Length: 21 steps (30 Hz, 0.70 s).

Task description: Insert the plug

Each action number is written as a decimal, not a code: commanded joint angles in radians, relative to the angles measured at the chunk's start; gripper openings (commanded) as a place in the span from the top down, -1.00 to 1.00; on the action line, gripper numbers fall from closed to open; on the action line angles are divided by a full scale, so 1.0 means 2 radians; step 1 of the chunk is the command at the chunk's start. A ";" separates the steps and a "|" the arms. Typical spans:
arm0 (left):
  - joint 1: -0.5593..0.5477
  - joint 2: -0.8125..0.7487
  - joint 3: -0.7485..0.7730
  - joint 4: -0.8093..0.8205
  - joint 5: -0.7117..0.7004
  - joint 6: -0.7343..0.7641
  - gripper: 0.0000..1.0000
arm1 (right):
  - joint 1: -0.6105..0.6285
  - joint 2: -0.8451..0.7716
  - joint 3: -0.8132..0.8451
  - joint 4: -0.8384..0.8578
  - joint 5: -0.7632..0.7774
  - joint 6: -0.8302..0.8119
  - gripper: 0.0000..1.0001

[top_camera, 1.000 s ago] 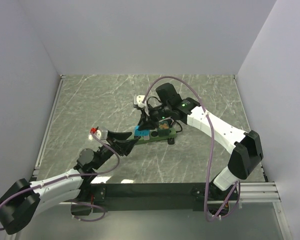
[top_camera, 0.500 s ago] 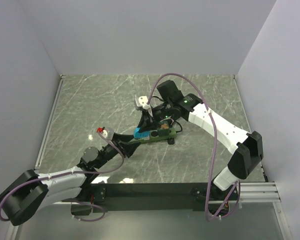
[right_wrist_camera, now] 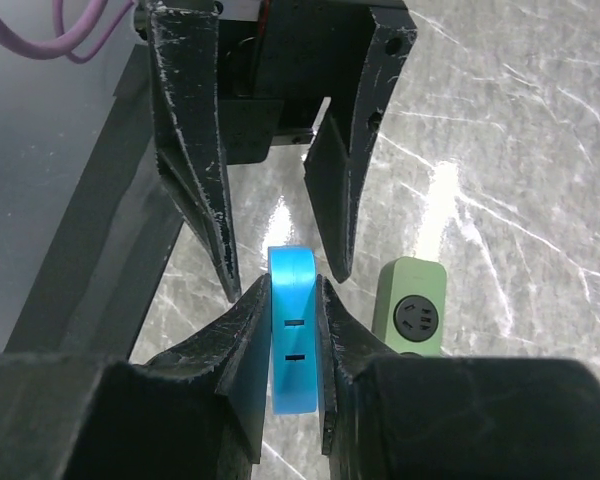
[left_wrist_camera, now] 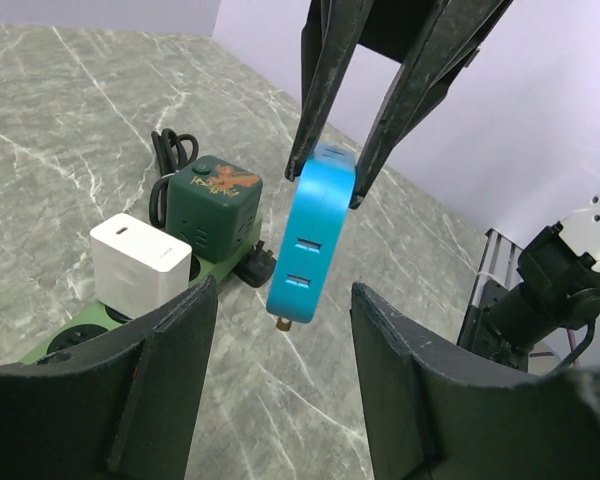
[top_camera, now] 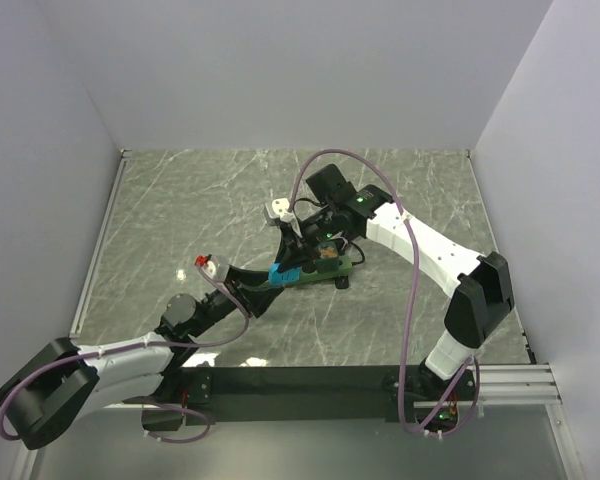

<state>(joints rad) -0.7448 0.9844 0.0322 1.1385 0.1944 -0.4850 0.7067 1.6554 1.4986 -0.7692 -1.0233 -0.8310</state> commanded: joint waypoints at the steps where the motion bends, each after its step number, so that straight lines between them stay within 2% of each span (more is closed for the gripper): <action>1: 0.002 0.003 -0.019 0.013 0.010 0.012 -0.22 | 0.002 -0.006 0.021 -0.003 -0.020 -0.007 1.00; 12: 0.002 0.074 -0.001 0.079 0.016 -0.001 -0.14 | 0.017 0.011 0.028 -0.016 -0.023 -0.012 1.00; 21: 0.002 0.068 0.008 0.081 0.015 -0.001 -0.13 | 0.019 0.007 0.011 0.000 -0.025 -0.004 1.00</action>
<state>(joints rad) -0.7448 1.1351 0.0322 1.2270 0.2100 -0.4870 0.7338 1.6821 1.5135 -0.7856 -1.0412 -0.8364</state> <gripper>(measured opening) 0.567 0.263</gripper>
